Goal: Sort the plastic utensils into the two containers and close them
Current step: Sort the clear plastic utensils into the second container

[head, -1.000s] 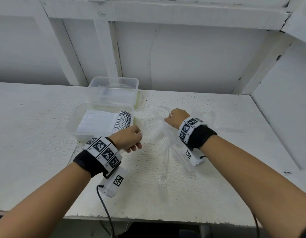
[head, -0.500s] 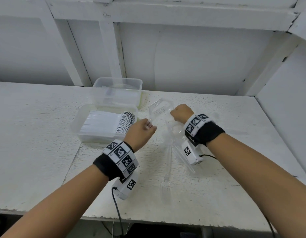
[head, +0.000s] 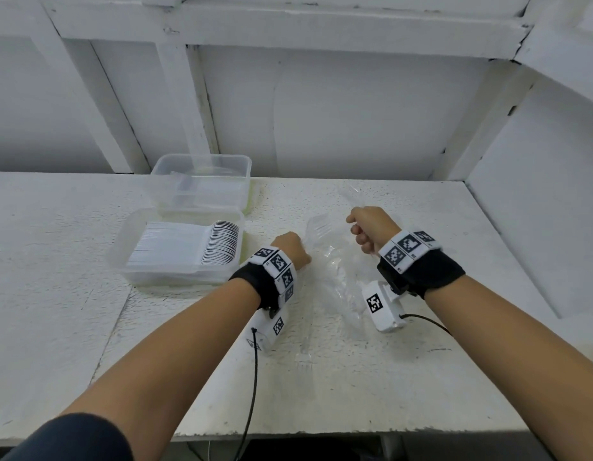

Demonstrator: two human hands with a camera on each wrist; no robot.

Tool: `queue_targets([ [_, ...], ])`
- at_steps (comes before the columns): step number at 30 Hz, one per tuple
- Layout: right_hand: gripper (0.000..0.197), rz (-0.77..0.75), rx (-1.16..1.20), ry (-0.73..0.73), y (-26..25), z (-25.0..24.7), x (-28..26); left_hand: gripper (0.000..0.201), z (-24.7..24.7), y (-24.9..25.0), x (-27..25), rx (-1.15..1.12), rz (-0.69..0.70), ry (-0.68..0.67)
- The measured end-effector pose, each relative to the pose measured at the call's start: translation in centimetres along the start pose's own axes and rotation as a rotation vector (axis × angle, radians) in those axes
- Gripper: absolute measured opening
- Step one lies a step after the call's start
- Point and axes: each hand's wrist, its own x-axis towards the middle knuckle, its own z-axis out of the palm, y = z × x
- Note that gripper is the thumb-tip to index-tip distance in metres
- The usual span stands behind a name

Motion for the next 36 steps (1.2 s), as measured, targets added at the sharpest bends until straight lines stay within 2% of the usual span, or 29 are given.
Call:
queue_targets([
  [7, 0.007, 0.022, -0.156, 0.000, 0.4, 0.6, 0.7, 0.036, -0.2, -1.1, -0.5, -0.020, -0.041, 0.003],
  [10, 0.018, -0.014, -0.257, 0.002, 0.1, 1.1, 0.8, 0.033, -0.8, -1.5, -1.2, -0.144, -0.073, -0.006],
  [14, 0.007, -0.083, -0.429, -0.048, -0.4, 2.3, 1.2, 0.023, -2.4, -2.5, -2.5, -0.387, -0.064, 0.015],
  [17, 0.025, -0.146, -0.668, -0.068, -0.8, 3.5, 1.8, 0.014, -3.1, -3.0, -4.0, -0.551, -0.038, 0.043],
  [19, 0.031, -0.174, -0.791, -0.074, -0.9, 4.4, 2.0, 0.003, -3.3, -3.0, -4.9, -0.555, -0.019, 0.052],
  [24, 0.032, -0.207, -1.011, -0.165, -0.6, 6.6, 2.4, 0.009, -3.7, -2.9, -5.9, -0.535, 0.002, 0.137],
  [28, 0.036, -0.333, -1.120, -0.139, 0.2, 7.6, 2.7, 0.010, -3.9, -3.6, -6.3, -0.525, 0.006, 0.142],
  [30, 0.020, -0.334, -1.133, -0.126, 0.3, 7.7, 2.8, 0.008, -3.9, -4.0, -6.4, -0.532, 0.006, 0.141],
  [31, 0.018, -0.320, -1.124, -0.108, 0.3, 7.7, 2.8, 0.009, -3.9, -4.1, -6.4, -0.535, 0.004, 0.139],
  [33, 0.031, -0.293, -1.106, -0.079, 0.4, 7.9, 2.9, 0.017, -3.9, -4.3, -6.4, -0.535, 0.012, 0.132],
  [36, 0.031, -0.262, -1.072, -0.067, 0.6, 8.0, 3.0, 0.028, -3.7, -4.4, -6.7, -0.564, 0.028, 0.126],
])
